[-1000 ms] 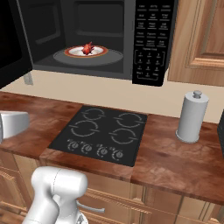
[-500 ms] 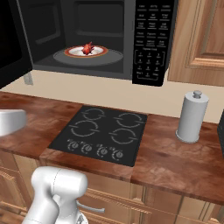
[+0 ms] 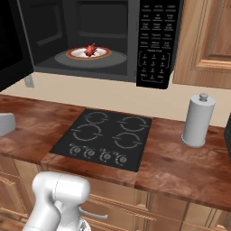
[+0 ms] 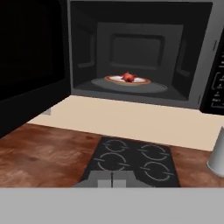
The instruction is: Transport the fish from the fridge to the microwave and turn on the microwave.
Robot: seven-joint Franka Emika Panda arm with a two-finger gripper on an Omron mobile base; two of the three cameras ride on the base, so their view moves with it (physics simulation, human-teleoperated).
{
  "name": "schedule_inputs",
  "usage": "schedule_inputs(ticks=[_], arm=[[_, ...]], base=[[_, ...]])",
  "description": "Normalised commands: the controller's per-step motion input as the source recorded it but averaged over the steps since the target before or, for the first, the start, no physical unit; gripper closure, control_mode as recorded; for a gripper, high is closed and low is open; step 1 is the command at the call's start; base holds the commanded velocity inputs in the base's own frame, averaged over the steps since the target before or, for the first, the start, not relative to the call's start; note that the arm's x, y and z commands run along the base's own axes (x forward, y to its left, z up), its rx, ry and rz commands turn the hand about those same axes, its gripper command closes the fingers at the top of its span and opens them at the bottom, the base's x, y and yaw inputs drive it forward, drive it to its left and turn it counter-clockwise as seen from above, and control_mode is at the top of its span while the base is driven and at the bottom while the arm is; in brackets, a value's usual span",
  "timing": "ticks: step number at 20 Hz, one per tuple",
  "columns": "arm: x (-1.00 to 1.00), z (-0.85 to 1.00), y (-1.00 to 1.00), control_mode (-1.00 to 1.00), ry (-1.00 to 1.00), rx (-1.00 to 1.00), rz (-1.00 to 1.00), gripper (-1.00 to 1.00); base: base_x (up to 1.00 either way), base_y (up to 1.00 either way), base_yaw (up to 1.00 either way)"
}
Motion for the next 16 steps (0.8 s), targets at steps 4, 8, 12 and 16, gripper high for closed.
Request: schedule_inputs(ticks=[4, 8, 12, 16], arm=[[-0.09, 0.0, 0.31, -1.0, -0.01, 0.0, 0.0, 1.0], [-0.08, 0.0, 0.29, -1.0, -0.01, 0.0, 0.0, 1.0], [-0.15, 0.0, 0.29, -1.0, -0.02, 0.0, 0.0, 1.0], [-0.26, 0.0, 0.24, -1.0, -0.01, 0.0, 0.0, 1.0]], base=[[0.0, 0.0, 0.0], [0.0, 0.0, 0.0], [0.0, 0.0, 0.0], [0.0, 0.0, 0.0]])
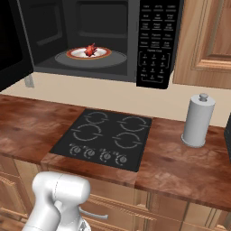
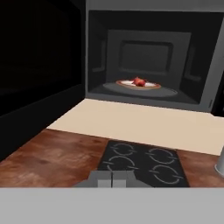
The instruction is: Transport the fish from the fridge to the microwave and turn on the microwave.
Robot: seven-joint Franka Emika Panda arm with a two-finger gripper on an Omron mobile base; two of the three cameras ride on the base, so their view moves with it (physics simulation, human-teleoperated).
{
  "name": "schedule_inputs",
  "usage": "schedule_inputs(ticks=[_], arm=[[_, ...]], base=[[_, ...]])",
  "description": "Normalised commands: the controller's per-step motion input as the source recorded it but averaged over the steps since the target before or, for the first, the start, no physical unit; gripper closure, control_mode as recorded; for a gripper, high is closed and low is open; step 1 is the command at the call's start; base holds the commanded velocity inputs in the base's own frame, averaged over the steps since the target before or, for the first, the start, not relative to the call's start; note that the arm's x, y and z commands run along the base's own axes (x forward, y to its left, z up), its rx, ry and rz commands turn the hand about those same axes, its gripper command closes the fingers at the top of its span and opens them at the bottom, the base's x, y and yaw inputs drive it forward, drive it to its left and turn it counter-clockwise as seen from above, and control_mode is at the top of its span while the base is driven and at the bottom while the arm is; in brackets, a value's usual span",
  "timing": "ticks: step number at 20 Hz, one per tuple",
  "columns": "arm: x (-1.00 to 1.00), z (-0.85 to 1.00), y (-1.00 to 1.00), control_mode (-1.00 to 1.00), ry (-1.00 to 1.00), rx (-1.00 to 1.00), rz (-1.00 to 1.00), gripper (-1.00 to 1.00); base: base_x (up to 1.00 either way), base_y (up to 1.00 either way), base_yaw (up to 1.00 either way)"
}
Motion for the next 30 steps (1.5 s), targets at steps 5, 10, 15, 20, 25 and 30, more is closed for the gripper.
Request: schedule_inputs(ticks=[5, 10, 15, 20, 25, 30], arm=[[-0.33, 0.0, 0.21, -1.0, 0.0, 0.0, 0.0, 1.0], [-0.26, 0.0, 0.23, -1.0, -0.01, 0.0, 0.01, 1.0], [-0.21, 0.0, 0.28, -1.0, -0.08, 0.0, 0.0, 1.0], [-0.22, 0.0, 0.24, -1.0, -0.08, 0.0, 0.0, 1.0], [-0.11, 0.0, 0.23, -1.0, -0.06, 0.0, 0.0, 1.0], [-0.02, 0.0, 0.22, -1.0, -0.06, 0.0, 0.0, 1.0]], base=[[0.0, 0.0, 0.0], [0.0, 0.0, 0.0], [0.0, 0.0, 0.0], [0.0, 0.0, 0.0], [0.0, 0.0, 0.0], [0.0, 0.0, 0.0]])
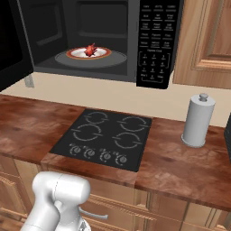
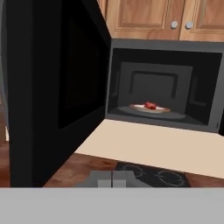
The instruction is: Transport the fish from the fridge to the microwave and turn on the microwave.
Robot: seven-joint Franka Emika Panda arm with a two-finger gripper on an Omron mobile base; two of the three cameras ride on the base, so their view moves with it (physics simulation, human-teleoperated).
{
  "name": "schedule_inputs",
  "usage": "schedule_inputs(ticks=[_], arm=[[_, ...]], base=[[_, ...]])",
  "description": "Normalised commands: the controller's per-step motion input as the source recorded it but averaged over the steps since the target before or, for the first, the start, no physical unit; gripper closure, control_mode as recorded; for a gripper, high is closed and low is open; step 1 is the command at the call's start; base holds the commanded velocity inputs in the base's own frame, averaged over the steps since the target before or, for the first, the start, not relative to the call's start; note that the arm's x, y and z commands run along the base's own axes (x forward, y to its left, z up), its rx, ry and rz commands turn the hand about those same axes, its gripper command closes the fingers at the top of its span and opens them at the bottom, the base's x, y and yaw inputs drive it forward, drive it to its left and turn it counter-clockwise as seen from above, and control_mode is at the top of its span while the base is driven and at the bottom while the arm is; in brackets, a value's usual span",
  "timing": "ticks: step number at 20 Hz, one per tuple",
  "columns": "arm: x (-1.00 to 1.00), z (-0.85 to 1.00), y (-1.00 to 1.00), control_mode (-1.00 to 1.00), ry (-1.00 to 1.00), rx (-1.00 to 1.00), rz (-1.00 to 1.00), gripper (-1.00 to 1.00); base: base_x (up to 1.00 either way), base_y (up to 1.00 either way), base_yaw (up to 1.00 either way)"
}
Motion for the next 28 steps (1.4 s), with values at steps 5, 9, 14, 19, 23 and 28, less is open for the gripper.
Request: schedule_inputs(ticks=[5, 9, 14, 19, 23, 28], arm=[[-0.02, 0.0, 0.2, -1.0, -0.07, 0.0, 0.0, 1.0], [-0.02, 0.0, 0.2, -1.0, -0.06, 0.0, 0.0, 1.0], [0.0, 0.0, 0.21, -1.0, -0.02, 0.0, 0.0, 1.0], [0.0, 0.0, 0.28, -1.0, -0.02, 0.0, 0.0, 1.0], [0.0, 0.0, 0.29, -1.0, -0.02, 0.0, 0.0, 1.0], [0.0, -0.02, 0.29, -1.0, -0.01, 0.0, 0.0, 1.0]], base=[[0.0, 0.0, 0.0], [0.0, 0.0, 0.0], [0.0, 0.0, 0.0], [0.0, 0.0, 0.0], [0.0, 0.0, 0.0], [0.0, 0.0, 0.0]])
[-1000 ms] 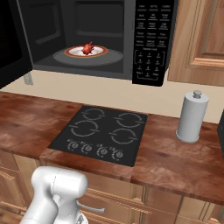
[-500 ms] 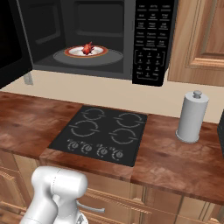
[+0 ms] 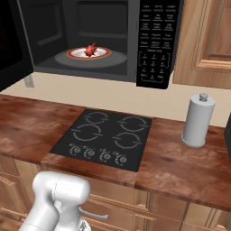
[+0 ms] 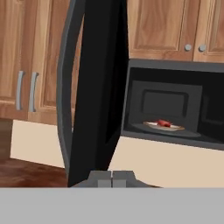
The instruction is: Transport the fish from the fridge to the microwave and turn on the microwave.
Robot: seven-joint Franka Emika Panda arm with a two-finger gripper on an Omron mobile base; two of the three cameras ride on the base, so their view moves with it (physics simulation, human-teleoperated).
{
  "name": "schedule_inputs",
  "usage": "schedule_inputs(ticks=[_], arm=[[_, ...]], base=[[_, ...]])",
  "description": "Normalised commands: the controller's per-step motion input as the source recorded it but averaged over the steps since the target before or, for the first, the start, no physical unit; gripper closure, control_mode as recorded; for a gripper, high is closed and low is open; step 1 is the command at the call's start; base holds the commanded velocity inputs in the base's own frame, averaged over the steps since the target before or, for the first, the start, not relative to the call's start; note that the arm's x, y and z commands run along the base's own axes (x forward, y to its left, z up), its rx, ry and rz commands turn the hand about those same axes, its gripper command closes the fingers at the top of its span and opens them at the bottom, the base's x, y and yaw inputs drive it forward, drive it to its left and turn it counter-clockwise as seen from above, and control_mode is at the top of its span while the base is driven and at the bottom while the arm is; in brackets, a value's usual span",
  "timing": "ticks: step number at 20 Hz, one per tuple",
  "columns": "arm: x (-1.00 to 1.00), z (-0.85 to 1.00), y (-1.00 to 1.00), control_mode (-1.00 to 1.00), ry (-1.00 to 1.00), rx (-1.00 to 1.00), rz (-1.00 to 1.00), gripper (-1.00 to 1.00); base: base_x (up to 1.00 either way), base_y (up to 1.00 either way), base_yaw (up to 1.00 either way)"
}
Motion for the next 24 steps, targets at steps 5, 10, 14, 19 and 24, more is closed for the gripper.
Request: schedule_inputs(ticks=[5, 10, 14, 19, 24], arm=[[0.0, -0.01, 0.26, -1.0, -0.01, 0.0, 0.0, 1.0], [0.01, -0.01, 0.21, -1.0, -0.01, 0.0, 0.0, 1.0], [0.17, -0.04, 0.1, -1.0, 0.0, 0.0, 0.0, 1.0], [0.32, -0.1, 0.01, -1.0, 0.0, 0.0, -0.01, 1.0], [0.24, -0.18, 0.14, -1.0, 0.0, 0.0, -0.01, 1.0]], base=[[0.0, 0.0, 0.0], [0.0, 0.0, 0.0], [0.0, 0.0, 0.0], [0.0, 0.0, 0.0], [0.0, 0.0, 0.0]])
